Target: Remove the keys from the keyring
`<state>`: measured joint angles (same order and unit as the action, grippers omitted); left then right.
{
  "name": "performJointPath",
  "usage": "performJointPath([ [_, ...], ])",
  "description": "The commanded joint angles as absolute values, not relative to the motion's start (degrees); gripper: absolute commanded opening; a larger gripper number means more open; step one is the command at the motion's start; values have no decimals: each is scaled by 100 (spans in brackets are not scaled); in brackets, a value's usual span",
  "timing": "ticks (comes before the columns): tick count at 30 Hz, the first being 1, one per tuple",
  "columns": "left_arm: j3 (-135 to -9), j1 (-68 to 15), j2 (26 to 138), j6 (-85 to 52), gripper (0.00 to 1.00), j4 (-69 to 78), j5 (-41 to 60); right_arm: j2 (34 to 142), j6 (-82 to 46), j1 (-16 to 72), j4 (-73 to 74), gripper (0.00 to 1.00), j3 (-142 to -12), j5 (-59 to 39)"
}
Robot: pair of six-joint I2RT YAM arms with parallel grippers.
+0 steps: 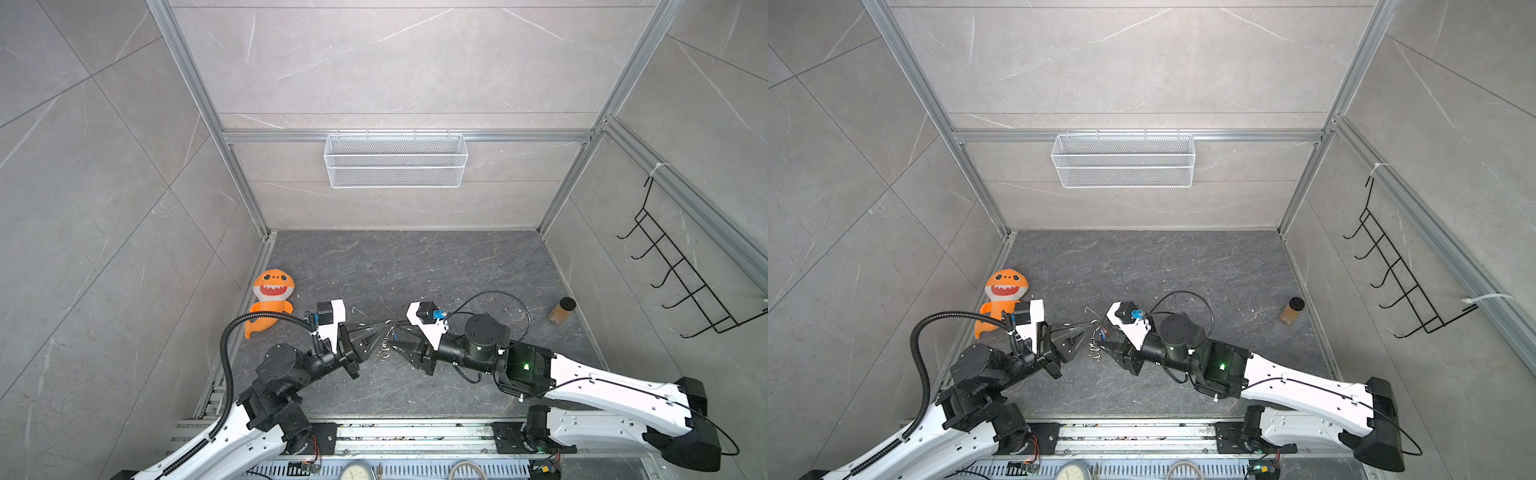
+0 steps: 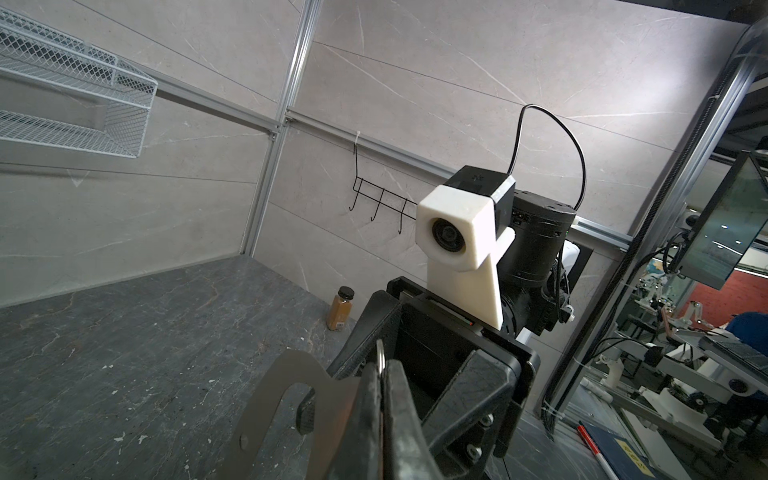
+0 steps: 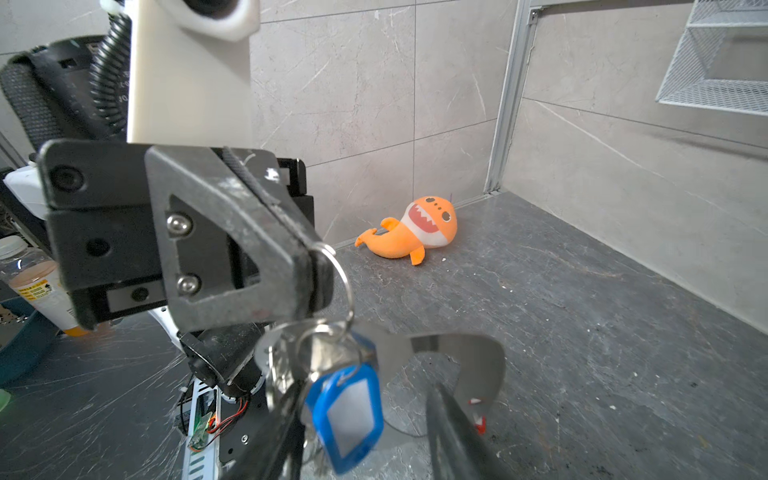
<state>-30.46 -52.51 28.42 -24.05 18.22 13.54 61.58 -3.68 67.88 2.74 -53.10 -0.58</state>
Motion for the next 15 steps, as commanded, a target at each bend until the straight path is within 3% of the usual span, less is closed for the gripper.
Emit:
performJointPath([
  [1, -3088, -5276, 2795, -2469, 0, 2144, 1331, 6231, -218, 6825, 187, 46, -5525, 176],
  [9, -3084, -5273, 2761, -2470, 0, 2135, 1354, 6225, -119, 6851, 89, 36, -5563, 302],
  [15, -3087, -5276, 2733, -2453, 0, 2046, 1335, 6104, -29, 6863, -32, 21, -5563, 343],
])
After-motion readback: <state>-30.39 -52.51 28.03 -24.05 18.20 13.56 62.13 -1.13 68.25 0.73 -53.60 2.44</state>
